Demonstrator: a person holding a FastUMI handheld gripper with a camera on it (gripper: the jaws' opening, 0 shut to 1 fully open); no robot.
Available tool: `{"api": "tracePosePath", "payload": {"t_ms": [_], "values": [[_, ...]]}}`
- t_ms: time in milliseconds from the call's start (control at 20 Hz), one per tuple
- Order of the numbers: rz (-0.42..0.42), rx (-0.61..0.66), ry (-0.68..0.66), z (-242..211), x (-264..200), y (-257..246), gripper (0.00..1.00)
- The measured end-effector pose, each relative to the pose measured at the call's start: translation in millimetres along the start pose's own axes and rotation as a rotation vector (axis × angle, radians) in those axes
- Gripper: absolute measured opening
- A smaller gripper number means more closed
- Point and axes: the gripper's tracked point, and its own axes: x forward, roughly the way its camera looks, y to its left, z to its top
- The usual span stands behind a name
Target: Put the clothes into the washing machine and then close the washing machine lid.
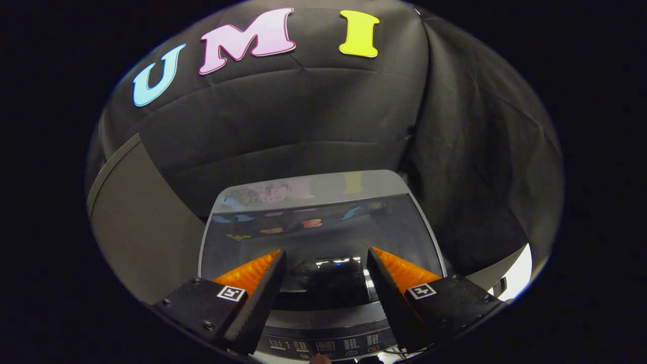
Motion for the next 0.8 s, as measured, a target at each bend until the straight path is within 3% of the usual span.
{"api": "tracePosePath", "payload": {"t_ms": [250, 800], "values": [[-0.004, -0.05, -0.036, 15, -21, 4, 1.0], [0.056, -0.031, -0.503, 174, -174, 28, 1.0]]}}
